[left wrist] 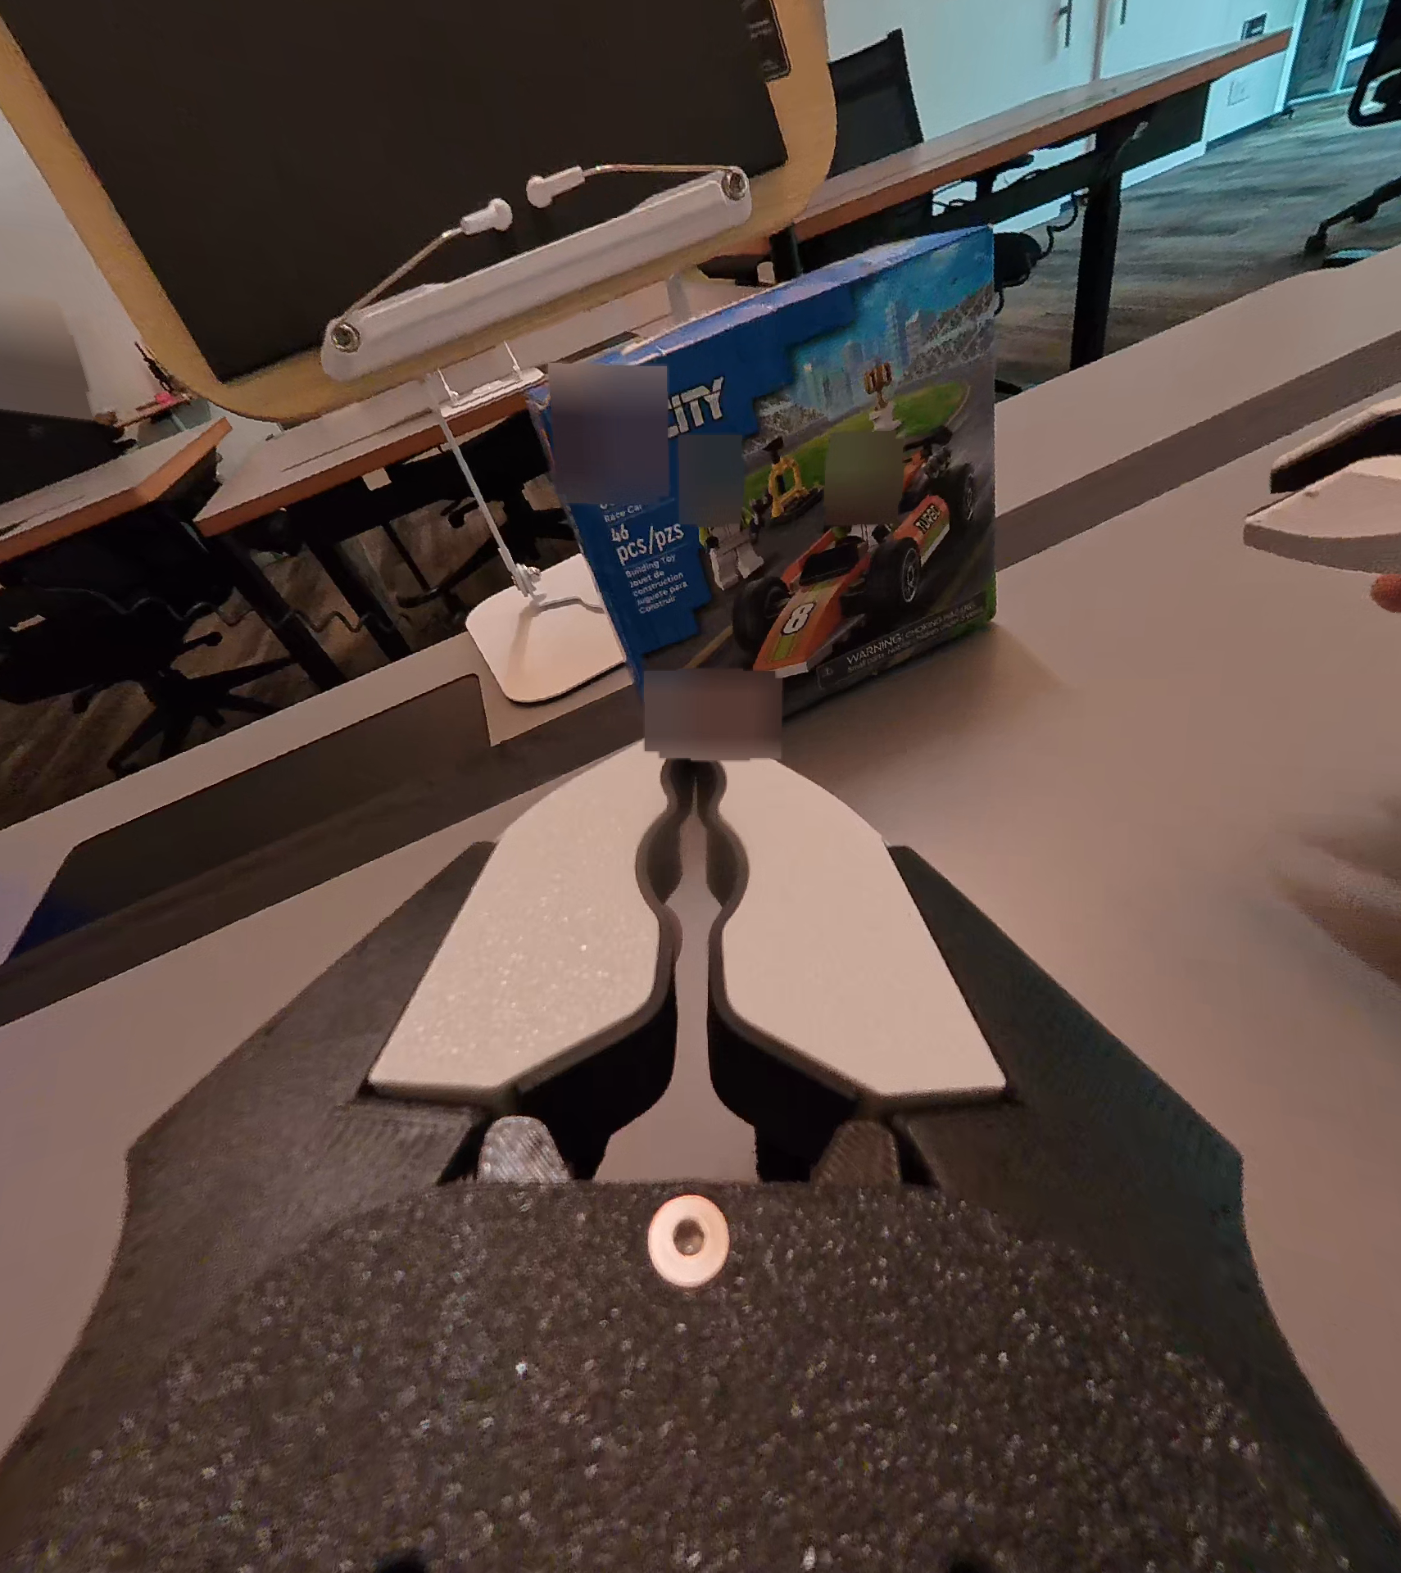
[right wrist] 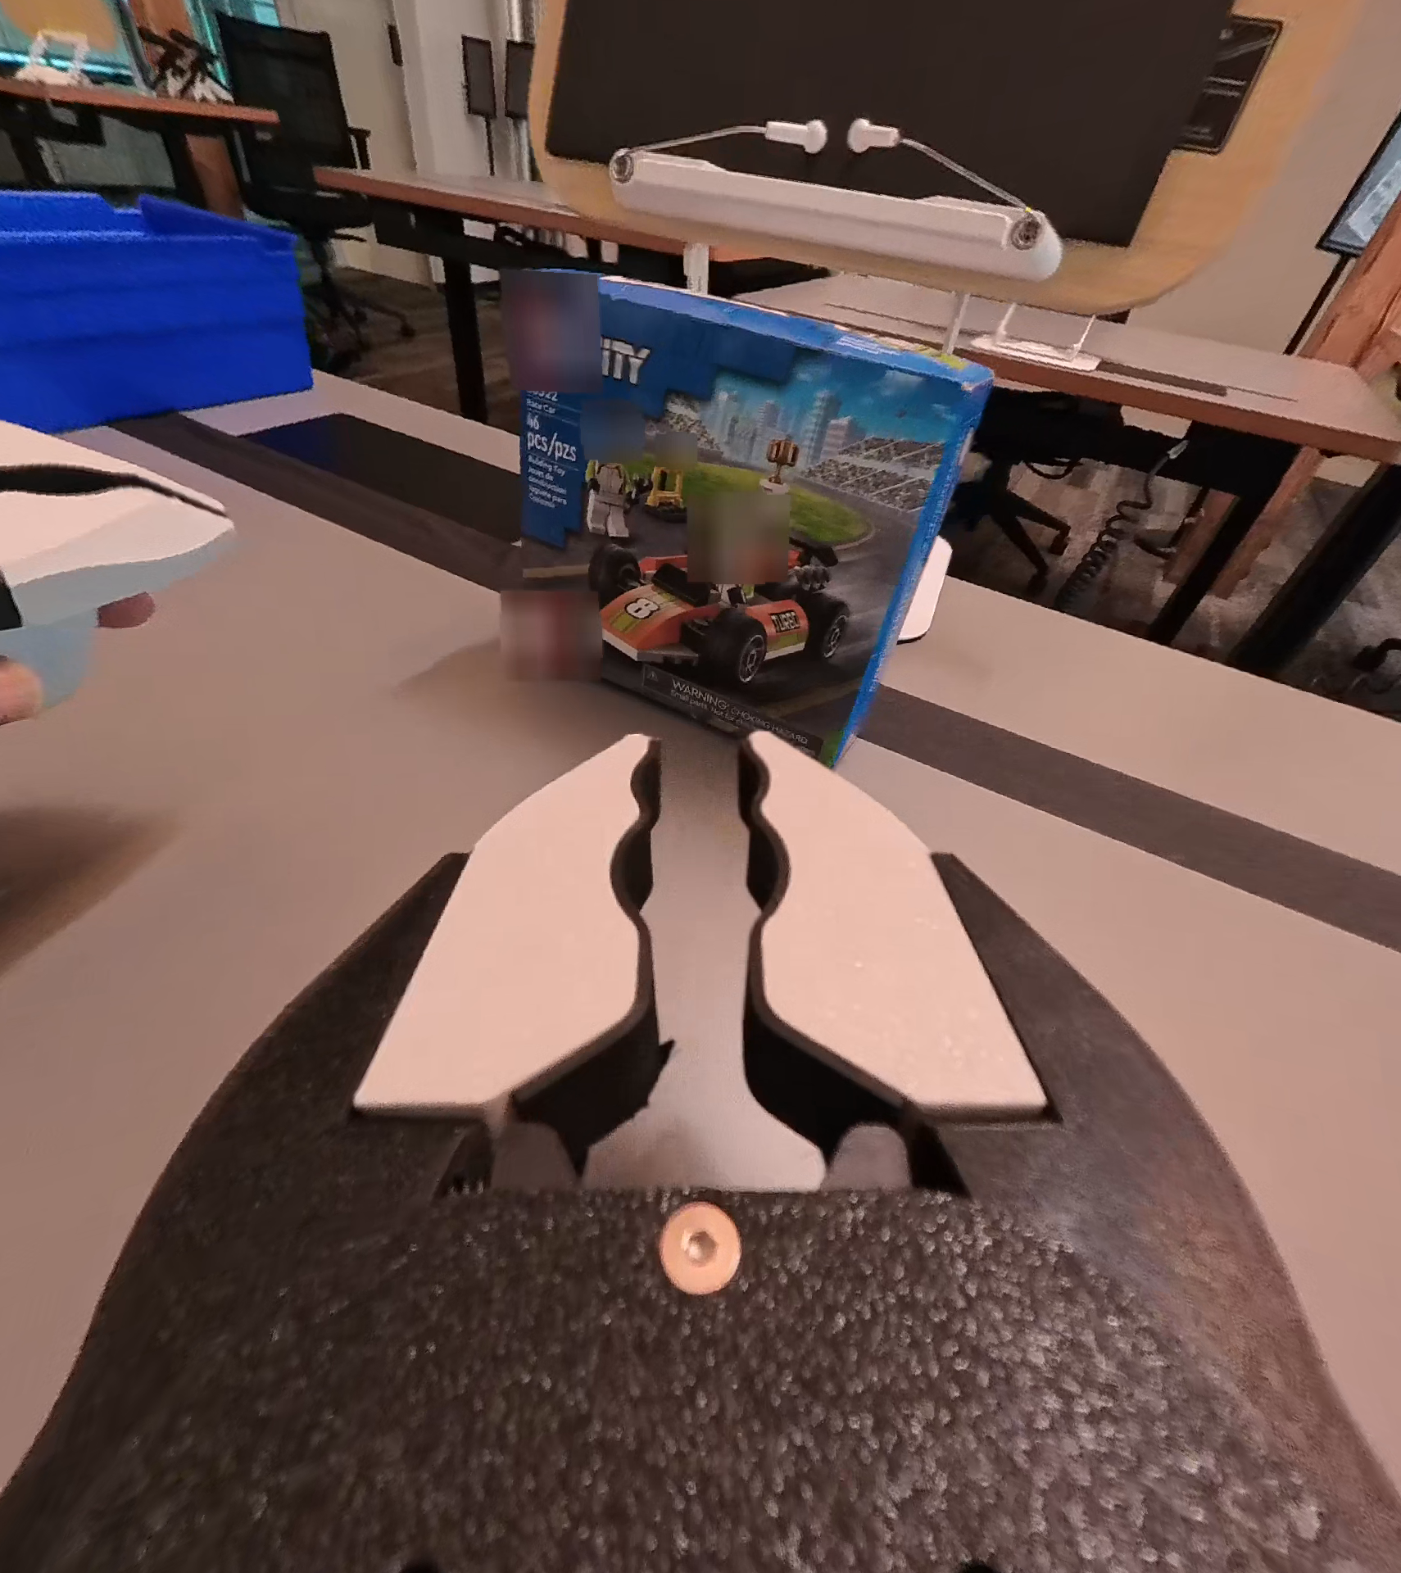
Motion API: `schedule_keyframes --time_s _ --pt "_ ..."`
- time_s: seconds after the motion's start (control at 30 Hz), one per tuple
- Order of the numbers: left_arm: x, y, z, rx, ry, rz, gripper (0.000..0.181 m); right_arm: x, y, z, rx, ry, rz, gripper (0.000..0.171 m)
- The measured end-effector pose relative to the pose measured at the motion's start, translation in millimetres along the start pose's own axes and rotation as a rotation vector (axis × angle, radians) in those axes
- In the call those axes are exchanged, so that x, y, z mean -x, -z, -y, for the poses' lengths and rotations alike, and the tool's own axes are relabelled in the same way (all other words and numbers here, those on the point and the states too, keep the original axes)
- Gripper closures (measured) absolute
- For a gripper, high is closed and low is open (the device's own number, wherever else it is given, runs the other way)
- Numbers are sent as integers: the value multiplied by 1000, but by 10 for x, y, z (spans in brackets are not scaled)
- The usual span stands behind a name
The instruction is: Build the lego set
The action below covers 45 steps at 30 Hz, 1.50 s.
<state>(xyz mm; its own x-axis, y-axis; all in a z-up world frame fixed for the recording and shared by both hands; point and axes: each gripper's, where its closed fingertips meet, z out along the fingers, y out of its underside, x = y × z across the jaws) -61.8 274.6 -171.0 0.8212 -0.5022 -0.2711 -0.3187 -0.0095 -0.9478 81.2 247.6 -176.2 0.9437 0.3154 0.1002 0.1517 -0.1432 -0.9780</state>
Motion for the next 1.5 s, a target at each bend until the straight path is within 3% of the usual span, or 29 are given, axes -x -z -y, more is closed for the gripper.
schedule_keyframes --time_s 0.33,0.63,0.87,1.07,1.13,1.27,1.5 --pt "71 -45 -44 8 16 21 181 -99 -313 -69 94 6 111 99" --pt "129 -57 -20 11 41 5 181 -522 -967 -172 228 25 176 75" --pt "110 -118 1 30 110 -37 181 -442 -1243 -163 218 57 438 66" --pt "132 -184 -54 51 137 -45 181 -453 -1416 -191 217 113 471 68" --pt "114 -194 -70 55 137 -62 181 -418 -1421 -173 202 116 491 89" --pt "72 -187 -62 52 140 -106 167 -342 -1302 -116 200 48 551 116" --pt "103 -178 -64 55 158 -216 156 -285 -900 -98 249 -53 622 122"
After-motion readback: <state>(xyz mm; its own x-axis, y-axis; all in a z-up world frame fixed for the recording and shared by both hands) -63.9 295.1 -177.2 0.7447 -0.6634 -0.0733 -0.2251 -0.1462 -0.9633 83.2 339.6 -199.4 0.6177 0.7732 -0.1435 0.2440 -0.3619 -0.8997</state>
